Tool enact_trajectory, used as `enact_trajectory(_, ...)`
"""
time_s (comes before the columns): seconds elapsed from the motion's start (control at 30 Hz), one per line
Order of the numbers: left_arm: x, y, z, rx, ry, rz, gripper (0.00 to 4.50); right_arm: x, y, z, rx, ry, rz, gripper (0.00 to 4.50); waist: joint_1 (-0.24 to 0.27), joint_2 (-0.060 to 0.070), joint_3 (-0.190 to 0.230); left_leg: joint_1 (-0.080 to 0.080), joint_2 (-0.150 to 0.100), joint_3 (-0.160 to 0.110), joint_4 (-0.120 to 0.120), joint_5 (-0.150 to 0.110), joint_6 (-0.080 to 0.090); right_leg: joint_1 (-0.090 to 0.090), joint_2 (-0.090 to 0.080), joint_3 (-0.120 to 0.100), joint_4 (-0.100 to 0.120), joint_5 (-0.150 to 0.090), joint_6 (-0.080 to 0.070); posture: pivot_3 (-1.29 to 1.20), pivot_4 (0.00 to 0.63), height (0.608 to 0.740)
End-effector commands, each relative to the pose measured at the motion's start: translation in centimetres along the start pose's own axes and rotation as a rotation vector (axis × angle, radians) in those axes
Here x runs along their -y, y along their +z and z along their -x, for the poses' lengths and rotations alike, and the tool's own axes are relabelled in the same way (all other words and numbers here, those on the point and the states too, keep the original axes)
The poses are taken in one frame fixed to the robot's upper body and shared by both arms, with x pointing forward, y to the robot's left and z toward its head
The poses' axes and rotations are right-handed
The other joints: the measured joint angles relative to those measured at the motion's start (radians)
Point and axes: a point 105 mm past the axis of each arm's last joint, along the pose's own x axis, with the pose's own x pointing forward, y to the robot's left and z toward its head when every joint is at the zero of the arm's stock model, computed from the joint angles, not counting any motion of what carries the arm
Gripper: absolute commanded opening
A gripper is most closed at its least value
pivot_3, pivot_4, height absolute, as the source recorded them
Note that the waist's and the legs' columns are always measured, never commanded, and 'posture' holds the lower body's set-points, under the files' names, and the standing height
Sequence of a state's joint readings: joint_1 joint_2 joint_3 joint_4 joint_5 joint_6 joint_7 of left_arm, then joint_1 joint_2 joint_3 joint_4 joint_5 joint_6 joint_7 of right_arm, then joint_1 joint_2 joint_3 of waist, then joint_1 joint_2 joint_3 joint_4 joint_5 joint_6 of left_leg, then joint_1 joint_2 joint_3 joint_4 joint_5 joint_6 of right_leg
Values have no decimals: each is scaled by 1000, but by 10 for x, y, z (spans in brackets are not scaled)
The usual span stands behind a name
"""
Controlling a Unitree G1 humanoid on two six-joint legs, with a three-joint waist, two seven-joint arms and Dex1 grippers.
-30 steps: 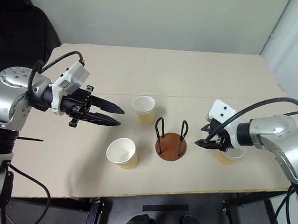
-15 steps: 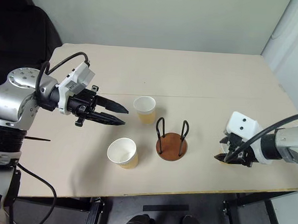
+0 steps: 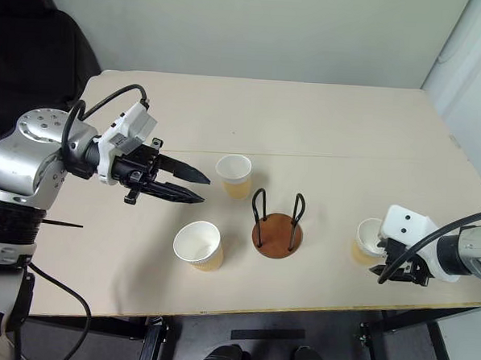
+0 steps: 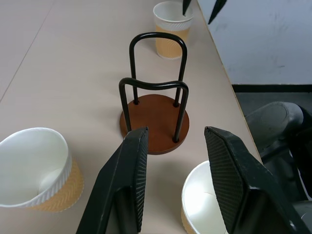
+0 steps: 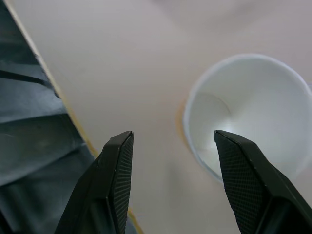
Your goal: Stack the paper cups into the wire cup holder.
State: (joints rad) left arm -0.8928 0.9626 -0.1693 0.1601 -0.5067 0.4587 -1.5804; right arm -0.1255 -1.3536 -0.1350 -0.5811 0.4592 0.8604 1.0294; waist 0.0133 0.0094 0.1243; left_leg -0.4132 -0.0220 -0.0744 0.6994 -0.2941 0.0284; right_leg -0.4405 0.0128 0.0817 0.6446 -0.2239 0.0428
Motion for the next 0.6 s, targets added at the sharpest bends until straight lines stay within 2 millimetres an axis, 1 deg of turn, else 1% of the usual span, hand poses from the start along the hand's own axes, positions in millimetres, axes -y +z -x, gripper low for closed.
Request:
enact_trajectory(0.03, 6, 12, 6, -3, -32, -79, 1978, 7, -3, 1, -12, -32, 39, 2595, 0, 0, 0, 0, 0, 0, 0, 0, 0, 0, 0, 0, 0, 0, 0, 0, 150, 740)
enact_trajectory(0.33, 7, 15, 8, -7, -28, -88, 1978, 5, -7, -14, -21, 9, 80, 2595, -1, 0, 0, 0, 0, 0, 0, 0, 0, 0, 0, 0, 0, 0, 0, 0, 150, 740)
enact_trajectory(0.5, 8, 15, 9, -6, -25, -87, 1978, 11, -6, -25, -34, 5, 121, 2595, -1, 0, 0, 0, 0, 0, 1, 0, 0, 0, 0, 0, 0, 0, 0, 0, 150, 740)
enact_trajectory(0.6, 8, 15, 10, -6, -22, -85, 1978, 14, 3, -28, -9, 5, 138, 2001, -3, 0, 0, 0, 0, 0, 1, 0, 0, 1, 0, 0, 0, 0, 0, 0, 150, 740)
